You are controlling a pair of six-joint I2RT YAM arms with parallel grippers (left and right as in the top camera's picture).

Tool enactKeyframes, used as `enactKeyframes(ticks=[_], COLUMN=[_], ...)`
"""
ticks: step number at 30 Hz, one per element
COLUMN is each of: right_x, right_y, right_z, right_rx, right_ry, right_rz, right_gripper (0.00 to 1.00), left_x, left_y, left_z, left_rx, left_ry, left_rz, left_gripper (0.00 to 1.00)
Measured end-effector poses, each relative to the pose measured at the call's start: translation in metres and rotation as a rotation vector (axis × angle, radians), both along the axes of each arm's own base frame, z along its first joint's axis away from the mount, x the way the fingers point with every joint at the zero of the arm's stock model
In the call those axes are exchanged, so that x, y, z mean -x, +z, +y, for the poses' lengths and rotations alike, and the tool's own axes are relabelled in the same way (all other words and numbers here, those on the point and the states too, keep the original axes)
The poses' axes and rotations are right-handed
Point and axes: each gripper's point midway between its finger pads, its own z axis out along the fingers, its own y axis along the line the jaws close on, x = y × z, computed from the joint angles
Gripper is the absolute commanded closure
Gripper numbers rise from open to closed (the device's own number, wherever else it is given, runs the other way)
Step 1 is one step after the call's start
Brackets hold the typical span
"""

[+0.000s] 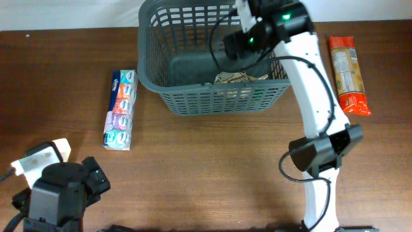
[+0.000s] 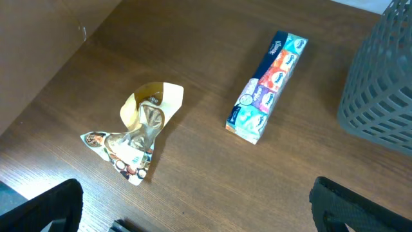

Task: Pack container
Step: 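Open the right gripper to drop the pouch and withdraw right, then lower the right gripper onto the red-capped package and grasp it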

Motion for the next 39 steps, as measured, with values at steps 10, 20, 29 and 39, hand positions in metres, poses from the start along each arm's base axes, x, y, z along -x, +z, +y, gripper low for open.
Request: enactKeyframes(ticks=[10, 20, 29, 39], right_x=[0.051, 0.096, 0.076, 0.028], right_y=[0.180, 0.174, 0.117, -0.052], right_z=[-0.130, -0.257, -0.299, -0.318], right_rx=[-0.106, -0.063, -0.015, 0.074], right_ry=[-0.366, -0.727, -0.777, -0.670], right_rz=[-0.379, -0.313, -0.152, 0.251], right_gripper=[0.01, 0.01, 0.01, 0.01], left_x=[0.000, 0.000, 0.000, 0.000], left_y=[0.000, 0.000, 0.000, 0.000], left_z=[0.000, 0.000, 0.000, 0.000], left_rx=[0.000, 0.000, 0.000, 0.000], left_ry=[0.000, 0.000, 0.000, 0.000], left_rz=[0.000, 0.000, 0.000, 0.000], left_gripper=[0.01, 0.00, 0.00, 0.00])
